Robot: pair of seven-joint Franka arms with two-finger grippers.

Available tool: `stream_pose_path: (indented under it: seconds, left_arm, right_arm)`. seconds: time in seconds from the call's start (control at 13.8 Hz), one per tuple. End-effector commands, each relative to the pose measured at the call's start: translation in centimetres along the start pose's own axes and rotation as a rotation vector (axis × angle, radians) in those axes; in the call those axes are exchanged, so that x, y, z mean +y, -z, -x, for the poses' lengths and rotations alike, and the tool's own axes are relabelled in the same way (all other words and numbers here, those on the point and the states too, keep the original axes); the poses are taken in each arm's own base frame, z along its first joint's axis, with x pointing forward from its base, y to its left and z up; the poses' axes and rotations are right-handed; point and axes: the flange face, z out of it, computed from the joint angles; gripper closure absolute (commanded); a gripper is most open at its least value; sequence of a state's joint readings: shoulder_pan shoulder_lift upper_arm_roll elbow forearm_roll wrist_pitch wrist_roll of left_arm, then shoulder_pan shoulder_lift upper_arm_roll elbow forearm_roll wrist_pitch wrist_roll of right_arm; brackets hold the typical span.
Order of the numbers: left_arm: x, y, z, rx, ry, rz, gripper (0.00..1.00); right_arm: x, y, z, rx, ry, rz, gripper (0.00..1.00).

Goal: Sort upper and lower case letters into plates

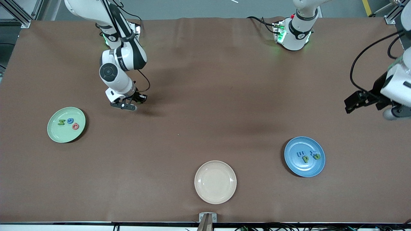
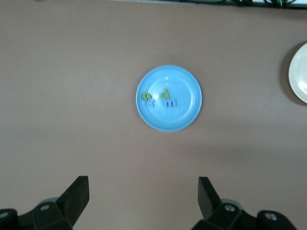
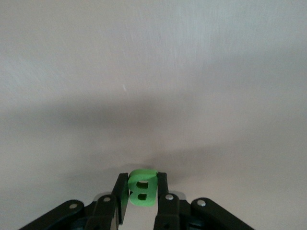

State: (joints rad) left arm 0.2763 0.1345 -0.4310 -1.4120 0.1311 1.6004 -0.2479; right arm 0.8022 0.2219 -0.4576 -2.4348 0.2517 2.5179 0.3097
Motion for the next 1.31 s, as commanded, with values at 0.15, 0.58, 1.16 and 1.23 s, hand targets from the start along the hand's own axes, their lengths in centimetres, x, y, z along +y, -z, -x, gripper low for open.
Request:
stream_pose_path:
  seconds: [0.15, 0.58, 1.16, 1.23]
  left_arm:
    - [-3.1, 2.4, 3.1, -0.038, -0.060, 0.021, 0.00]
    - [-4.2, 2.4, 3.7, -0.054, -0.111, 0.025, 0.00]
    - [-4.0, 2.0, 3.1, -0.034, -0.116, 0.023, 0.00]
    - [-4.0, 2.3, 3.2, -0.029, -0.115, 0.024, 0.00]
  right_arm:
    - [17.7, 9.4, -11.5, -0.028, 0.228, -0.069, 0.94]
    - [32.2, 7.1, -17.6, -0.014, 0.339, 0.025, 0.93]
    - [34.3, 2.3, -21.6, 0.018, 0.332, 0.053, 0.91]
    - [34.3, 1.9, -21.6, 0.019, 0.333, 0.038, 0.91]
